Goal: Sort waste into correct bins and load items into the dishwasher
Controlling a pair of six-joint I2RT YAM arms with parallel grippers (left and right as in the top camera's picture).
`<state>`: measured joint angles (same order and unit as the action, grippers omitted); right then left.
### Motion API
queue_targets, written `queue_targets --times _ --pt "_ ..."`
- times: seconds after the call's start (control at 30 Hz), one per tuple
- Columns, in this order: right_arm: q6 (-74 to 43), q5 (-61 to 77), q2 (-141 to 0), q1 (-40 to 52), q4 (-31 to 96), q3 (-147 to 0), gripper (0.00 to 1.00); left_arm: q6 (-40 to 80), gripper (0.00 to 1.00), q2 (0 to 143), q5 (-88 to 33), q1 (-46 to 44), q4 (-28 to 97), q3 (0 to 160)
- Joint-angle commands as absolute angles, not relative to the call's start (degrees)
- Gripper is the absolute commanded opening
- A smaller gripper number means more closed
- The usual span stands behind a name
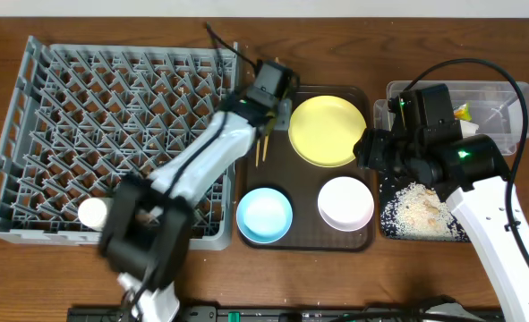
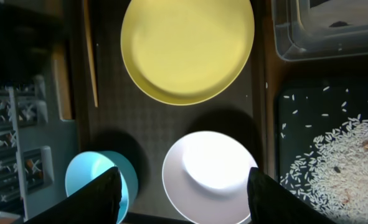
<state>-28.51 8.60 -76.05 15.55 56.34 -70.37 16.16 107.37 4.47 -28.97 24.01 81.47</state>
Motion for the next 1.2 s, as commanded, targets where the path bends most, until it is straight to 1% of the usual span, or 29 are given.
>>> queue_targets --times 0.0,0.2,0.27,0.47,0.73,0.87,0.9,0.97,1.17 --pt "-29.10 8.82 -76.09 15.44 56.40 -70.32 0.61 16.86 0.08 99.50 6.90 -28.73 28.86 82.37" --pt "-29.10 8.84 -76.09 15.44 56.40 -70.32 0.61 16.78 0.08 94.61 17.52 -26.52 42.92 82.35" --pt "-29.10 8.82 -76.09 15.44 56.40 -70.32 0.61 16.58 0.08 94.87 18.63 -25.02 44.88 81.36" --pt "-29.10 8.82 -76.09 15.44 56.14 -70.30 0.61 16.60 0.08 97.08 12.23 -21.39 41.45 75.83" --pt "-29.10 8.84 -76.09 15.44 56.18 -70.30 0.61 16.60 0.09 102.32 11.94 -20.53 39.75 75.48" --pt "-29.10 8.84 -76.09 15.44 56.16 -70.30 0.61 16.43 0.09 103.96 9.93 -20.58 39.59 75.48" --pt "-29.10 8.82 -76.09 15.44 56.16 -70.30 0.61 16.16 0.11 103.96 9.91 -20.58 39.57 75.48" --pt "-29.10 8.84 -76.09 15.44 56.18 -70.30 0.61 16.16 0.17 103.94 9.91 -20.53 39.38 75.48" --pt "-29.10 8.82 -76.09 15.44 56.18 -70.26 0.61 16.16 0.17 103.94 9.82 -20.53 39.35 75.50"
